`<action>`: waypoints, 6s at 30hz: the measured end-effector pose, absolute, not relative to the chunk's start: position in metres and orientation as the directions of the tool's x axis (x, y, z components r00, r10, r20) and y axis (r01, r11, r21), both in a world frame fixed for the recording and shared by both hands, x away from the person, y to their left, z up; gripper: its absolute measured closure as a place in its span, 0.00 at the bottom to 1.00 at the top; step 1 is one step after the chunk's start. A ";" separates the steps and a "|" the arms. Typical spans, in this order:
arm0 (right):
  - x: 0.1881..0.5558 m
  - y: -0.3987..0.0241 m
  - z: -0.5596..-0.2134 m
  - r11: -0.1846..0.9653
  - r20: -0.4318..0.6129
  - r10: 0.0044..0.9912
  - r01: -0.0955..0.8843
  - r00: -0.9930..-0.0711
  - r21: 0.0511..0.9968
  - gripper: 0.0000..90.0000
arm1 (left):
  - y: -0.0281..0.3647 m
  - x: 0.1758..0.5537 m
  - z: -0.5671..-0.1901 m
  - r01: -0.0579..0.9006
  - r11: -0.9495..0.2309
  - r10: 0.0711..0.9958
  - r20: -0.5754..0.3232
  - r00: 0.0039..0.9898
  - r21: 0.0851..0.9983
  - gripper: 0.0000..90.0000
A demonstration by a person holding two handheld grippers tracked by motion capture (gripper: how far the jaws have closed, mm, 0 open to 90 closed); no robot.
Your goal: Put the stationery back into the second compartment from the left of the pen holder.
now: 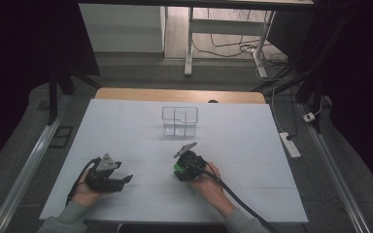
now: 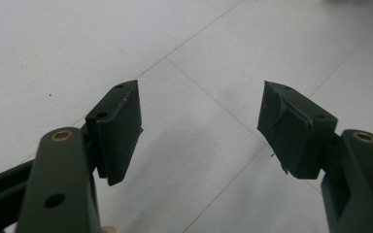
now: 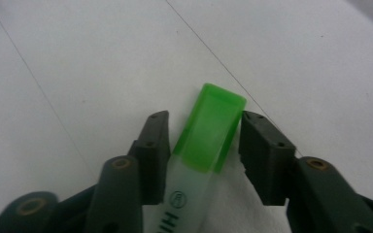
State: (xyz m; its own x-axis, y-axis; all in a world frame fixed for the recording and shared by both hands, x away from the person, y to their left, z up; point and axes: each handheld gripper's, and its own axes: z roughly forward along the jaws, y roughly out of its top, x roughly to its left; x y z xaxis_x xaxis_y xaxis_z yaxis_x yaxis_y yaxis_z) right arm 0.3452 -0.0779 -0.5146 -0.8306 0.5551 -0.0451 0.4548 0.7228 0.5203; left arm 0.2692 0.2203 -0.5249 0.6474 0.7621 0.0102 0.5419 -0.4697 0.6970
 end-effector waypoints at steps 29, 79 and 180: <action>0.342 -0.102 -0.461 0.580 0.022 0.546 0.397 -0.837 0.711 0.74 | 0.224 0.271 -0.527 0.544 -0.467 0.770 0.019 0.638 0.697 0.36; 0.387 -0.149 -0.396 0.231 0.063 0.643 0.273 -0.763 0.934 0.74 | 0.225 0.274 -0.526 0.541 -0.453 0.777 0.016 0.630 0.708 0.36; 0.472 -0.132 -0.422 0.302 0.081 0.639 0.346 -0.765 0.888 0.52 | 0.230 0.277 -0.532 0.550 -0.464 0.786 0.036 0.617 0.694 0.35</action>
State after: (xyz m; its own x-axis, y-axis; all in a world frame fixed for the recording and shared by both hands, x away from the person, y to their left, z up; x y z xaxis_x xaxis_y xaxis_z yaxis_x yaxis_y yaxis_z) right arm 0.4716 -0.1318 -0.4220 -0.7647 0.6393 0.0808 0.3462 0.3018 0.8883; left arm 0.2771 0.2296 -0.5316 0.6174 0.7858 0.0364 0.5499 -0.4643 0.6943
